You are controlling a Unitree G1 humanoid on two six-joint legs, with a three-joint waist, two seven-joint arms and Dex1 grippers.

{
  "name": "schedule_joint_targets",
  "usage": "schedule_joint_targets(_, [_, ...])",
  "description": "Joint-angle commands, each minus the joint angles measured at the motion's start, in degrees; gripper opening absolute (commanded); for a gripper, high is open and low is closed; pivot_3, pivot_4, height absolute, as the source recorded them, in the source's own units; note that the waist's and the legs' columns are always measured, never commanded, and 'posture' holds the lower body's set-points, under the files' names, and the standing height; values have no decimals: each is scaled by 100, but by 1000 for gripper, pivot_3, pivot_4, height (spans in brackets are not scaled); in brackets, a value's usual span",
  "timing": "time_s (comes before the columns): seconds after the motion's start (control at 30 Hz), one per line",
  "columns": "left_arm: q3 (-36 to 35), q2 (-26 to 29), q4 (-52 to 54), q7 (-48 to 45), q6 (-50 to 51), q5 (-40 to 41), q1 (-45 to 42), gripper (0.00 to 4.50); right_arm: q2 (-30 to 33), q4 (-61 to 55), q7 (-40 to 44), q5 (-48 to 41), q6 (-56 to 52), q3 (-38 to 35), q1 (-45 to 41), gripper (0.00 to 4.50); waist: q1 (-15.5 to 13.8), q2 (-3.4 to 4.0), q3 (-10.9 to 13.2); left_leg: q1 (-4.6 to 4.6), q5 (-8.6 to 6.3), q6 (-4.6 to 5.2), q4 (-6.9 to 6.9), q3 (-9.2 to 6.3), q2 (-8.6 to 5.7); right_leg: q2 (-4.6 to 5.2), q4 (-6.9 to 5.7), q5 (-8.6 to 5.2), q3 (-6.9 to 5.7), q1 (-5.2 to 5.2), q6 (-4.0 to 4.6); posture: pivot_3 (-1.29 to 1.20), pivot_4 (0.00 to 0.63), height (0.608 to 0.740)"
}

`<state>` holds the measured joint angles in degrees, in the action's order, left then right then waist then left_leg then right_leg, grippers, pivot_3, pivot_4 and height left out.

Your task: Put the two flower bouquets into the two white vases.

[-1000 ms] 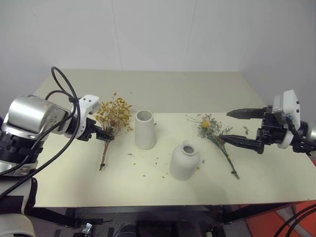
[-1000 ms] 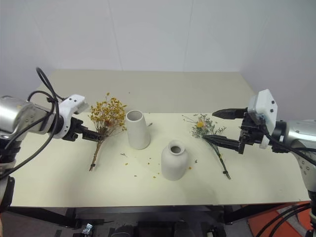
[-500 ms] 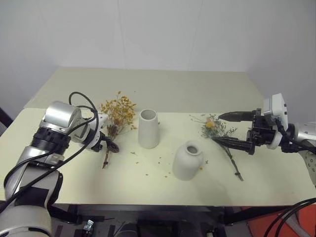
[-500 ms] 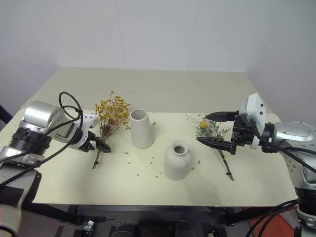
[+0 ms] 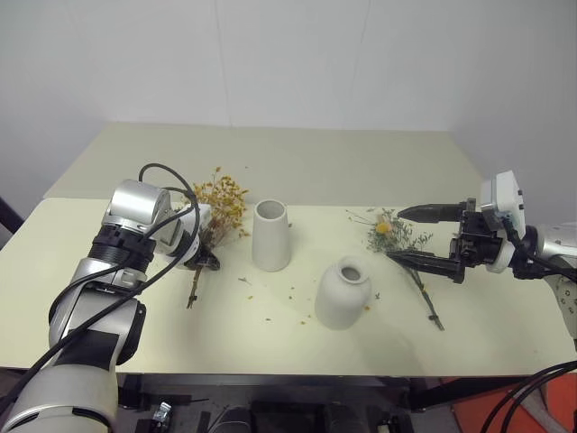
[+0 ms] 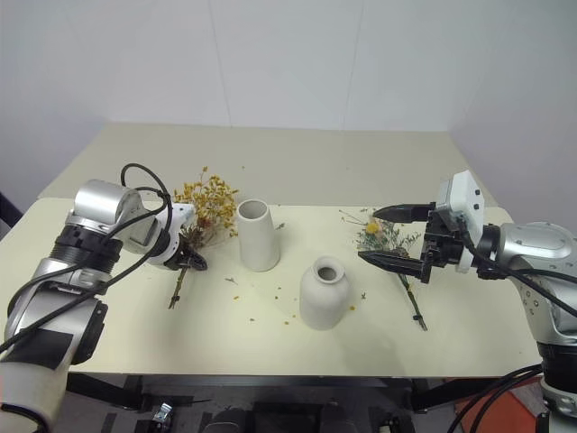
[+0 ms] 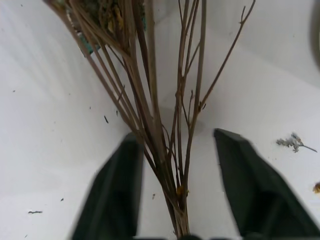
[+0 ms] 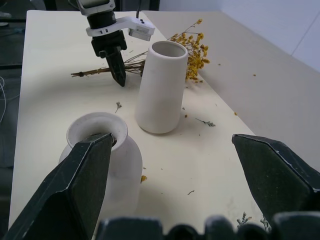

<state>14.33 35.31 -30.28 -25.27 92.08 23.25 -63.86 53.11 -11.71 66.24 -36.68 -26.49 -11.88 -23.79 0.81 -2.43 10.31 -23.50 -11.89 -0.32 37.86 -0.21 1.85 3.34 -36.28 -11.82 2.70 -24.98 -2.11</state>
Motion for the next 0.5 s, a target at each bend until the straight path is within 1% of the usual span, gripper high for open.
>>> schedule_joint_targets(0.03, [-154, -49, -57, -15, -42, -141, -153, 815, 44, -147, 17, -42, 89, -196, 9, 4500, 0, 0, 0, 0, 0, 0, 0, 0, 0, 0, 0, 0, 0, 0, 0, 0, 150, 740])
schedule_joint_targets(0.1, [-238, -52, -66, 7, -99, -225, -168, 182, 28, -167, -11, -37, 89, -192, 31, 4500, 1, 0, 0, 0, 0, 0, 0, 0, 0, 0, 0, 0, 0, 0, 0, 0, 150, 740])
schedule_joint_targets(0.13, [-292, -45, -59, 18, -126, -256, -177, 7, 14, -184, -32, -45, 83, -195, 43, 4500, 1, 0, 0, 0, 0, 0, 0, 0, 0, 0, 0, 0, 0, 0, 0, 0, 150, 740])
schedule_joint_targets(0.3, [-528, 36, 359, 180, -598, -493, -60, 7, -57, -208, -91, -50, 66, -129, 29, 4500, 10, 0, 0, -2, 0, 0, 0, 0, 0, 0, 1, 3, 0, -1, 3, 0, 150, 740])
schedule_joint_targets(0.37, [-822, 26, 750, 348, -1076, -587, 127, 7, -88, -176, -76, -30, 60, -48, -49, 4500, 14, 0, 0, -2, 0, 0, 0, 0, 1, 0, 0, 8, 1, -1, 11, 0, 150, 740])
schedule_joint_targets(0.43, [-1263, -68, 1206, 624, -1827, -696, 384, 7, -138, -100, -79, 24, 56, 81, -208, 4500, 28, 0, 0, -2, 0, 0, 0, 0, 2, 0, 2, 24, 2, -2, 35, 0, 150, 740])
schedule_joint_targets(0.5, [-1433, -57, 1598, 634, -2582, -780, 603, 7, -178, -1, -41, 86, 70, 198, -364, 4500, 30, 0, 0, 1, 0, -1, 0, 2, 2, 0, -1, 26, 6, -2, 38, 0, 150, 740])
